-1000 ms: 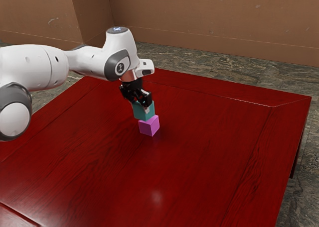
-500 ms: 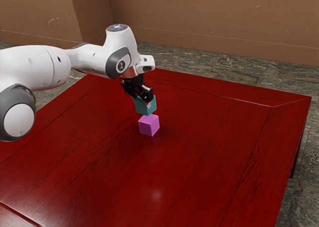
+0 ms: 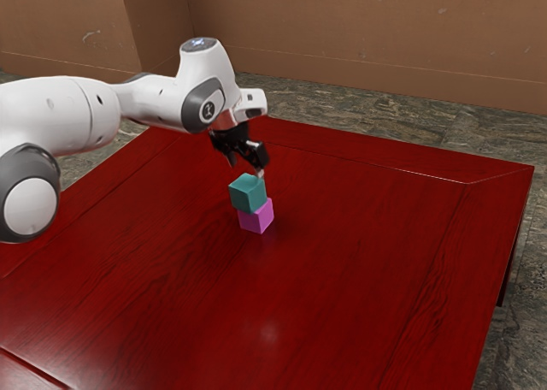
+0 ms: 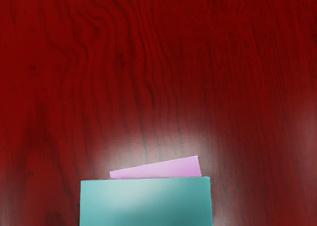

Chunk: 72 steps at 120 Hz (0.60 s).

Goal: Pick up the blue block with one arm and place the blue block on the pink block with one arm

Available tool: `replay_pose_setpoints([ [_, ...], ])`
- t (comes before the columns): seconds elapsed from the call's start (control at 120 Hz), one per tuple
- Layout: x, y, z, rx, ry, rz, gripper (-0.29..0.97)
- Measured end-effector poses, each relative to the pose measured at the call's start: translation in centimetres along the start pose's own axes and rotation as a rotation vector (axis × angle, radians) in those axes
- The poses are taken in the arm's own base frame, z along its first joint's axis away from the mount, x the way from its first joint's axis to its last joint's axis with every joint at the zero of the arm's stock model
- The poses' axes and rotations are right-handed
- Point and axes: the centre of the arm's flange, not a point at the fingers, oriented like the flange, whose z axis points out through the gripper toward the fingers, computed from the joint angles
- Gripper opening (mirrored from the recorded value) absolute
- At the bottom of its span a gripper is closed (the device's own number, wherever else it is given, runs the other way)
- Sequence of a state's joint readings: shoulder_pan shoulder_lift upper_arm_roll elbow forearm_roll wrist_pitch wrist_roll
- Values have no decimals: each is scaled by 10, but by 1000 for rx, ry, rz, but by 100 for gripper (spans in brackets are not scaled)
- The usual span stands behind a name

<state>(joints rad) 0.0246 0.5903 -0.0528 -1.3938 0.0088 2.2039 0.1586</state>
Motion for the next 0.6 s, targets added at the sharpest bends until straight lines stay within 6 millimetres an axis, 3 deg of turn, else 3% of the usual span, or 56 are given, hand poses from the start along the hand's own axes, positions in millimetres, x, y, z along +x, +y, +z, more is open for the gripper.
replay_pose_setpoints([
  [0.342, -6, 2, -43, -14, -80, 14, 67],
  [0.6, -14, 2, -42, -32, -165, 16, 68],
])
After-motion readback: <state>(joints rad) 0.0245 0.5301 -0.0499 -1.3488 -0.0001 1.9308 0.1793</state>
